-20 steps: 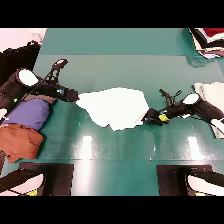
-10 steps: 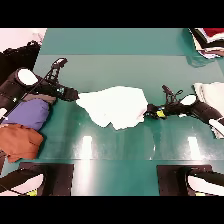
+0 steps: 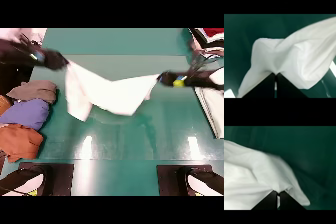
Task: Fold the shirts.
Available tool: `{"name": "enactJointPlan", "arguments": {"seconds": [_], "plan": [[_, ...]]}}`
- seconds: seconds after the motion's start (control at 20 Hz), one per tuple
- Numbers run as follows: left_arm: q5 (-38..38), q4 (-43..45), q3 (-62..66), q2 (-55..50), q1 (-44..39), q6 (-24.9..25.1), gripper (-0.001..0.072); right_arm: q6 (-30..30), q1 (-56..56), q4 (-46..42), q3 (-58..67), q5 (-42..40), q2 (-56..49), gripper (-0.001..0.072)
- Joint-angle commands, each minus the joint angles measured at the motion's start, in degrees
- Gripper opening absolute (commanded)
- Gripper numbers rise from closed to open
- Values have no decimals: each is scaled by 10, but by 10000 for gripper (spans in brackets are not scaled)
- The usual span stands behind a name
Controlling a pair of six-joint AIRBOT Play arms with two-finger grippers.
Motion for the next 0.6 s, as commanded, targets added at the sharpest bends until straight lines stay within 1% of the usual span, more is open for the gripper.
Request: {"name": "enactJointPlan", "arguments": {"seconds": [0.0, 0.15, 0.3, 0.45, 0.55], "plan": [[-33, 3, 143, 55, 0, 0, 20, 1, -32, -26, 112, 36, 82, 22], [-40, 3, 205, 113, 0, 0, 20, 1, -75, -27, 181, 74, 141, 22], [-58, 0, 239, 147, 0, -2, 20, 1, -127, -26, 243, 127, 168, 22], [-104, -2, 236, 147, 0, -16, 20, 18, -162, -26, 278, 181, 162, 22], [-131, -2, 195, 135, 0, -17, 20, 41, -160, -26, 278, 231, 135, 22]]}}
